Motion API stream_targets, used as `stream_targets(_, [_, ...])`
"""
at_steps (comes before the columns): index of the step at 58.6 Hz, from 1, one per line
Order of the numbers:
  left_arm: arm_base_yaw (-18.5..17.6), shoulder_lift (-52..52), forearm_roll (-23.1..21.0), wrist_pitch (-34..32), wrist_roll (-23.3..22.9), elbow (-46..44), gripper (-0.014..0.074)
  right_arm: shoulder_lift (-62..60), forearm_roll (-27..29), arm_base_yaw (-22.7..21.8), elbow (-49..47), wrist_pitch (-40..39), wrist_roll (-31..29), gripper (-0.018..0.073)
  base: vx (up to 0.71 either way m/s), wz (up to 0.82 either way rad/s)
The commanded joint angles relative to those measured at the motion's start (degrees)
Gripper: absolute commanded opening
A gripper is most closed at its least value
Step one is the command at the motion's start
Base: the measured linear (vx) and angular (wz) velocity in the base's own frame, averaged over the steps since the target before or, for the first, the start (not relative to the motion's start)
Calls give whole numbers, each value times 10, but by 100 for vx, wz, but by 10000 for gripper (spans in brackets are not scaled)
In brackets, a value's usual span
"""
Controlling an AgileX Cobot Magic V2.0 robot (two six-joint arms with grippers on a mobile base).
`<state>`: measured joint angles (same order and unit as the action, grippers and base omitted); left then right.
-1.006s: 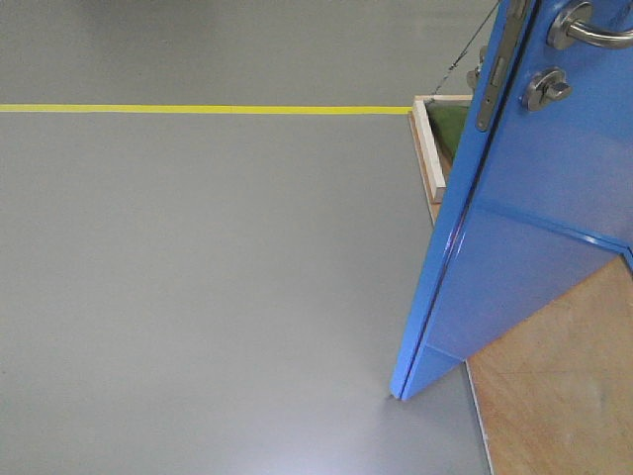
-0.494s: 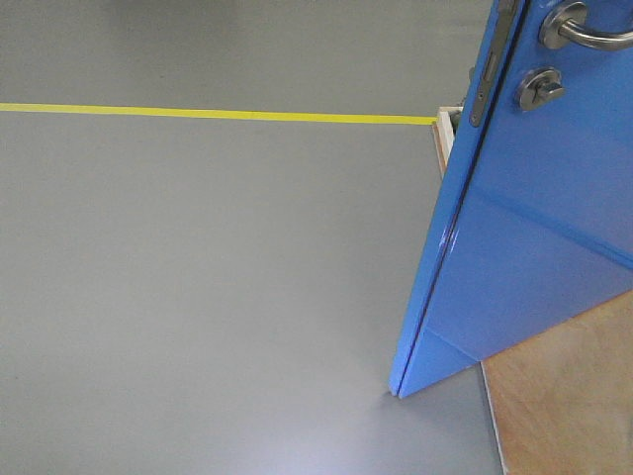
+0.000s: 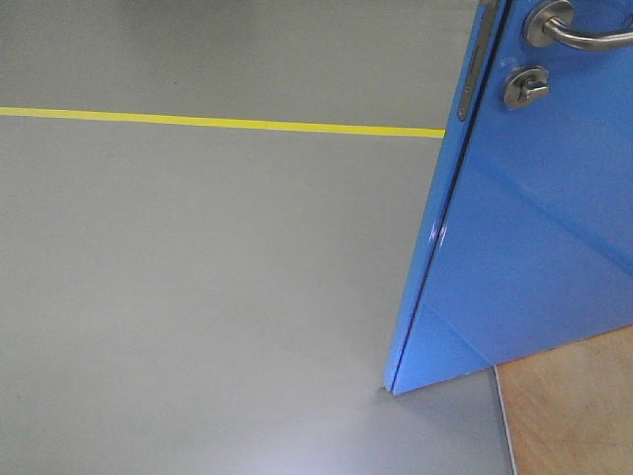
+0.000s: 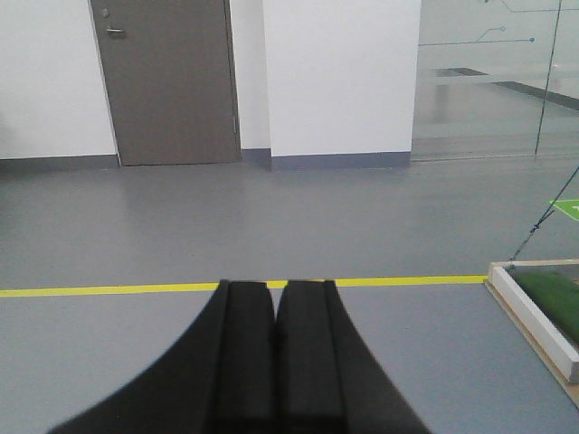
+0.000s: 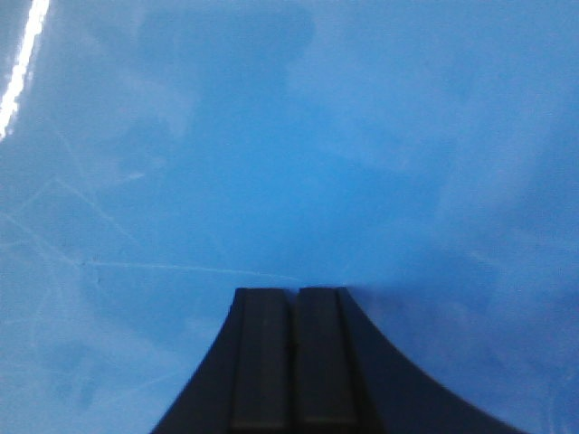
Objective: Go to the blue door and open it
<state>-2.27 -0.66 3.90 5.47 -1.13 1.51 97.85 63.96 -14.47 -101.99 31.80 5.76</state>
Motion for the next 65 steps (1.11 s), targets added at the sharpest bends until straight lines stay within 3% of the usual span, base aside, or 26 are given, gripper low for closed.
stream_targets(1, [0,-8,-1,-48,-4,-16,73,-19,16,2,-17,-30,-7,-1,19,5])
stream_targets(65, [0,-8,-1,-48,-4,-16,73,-19,16,2,-17,-30,-7,-1,19,2])
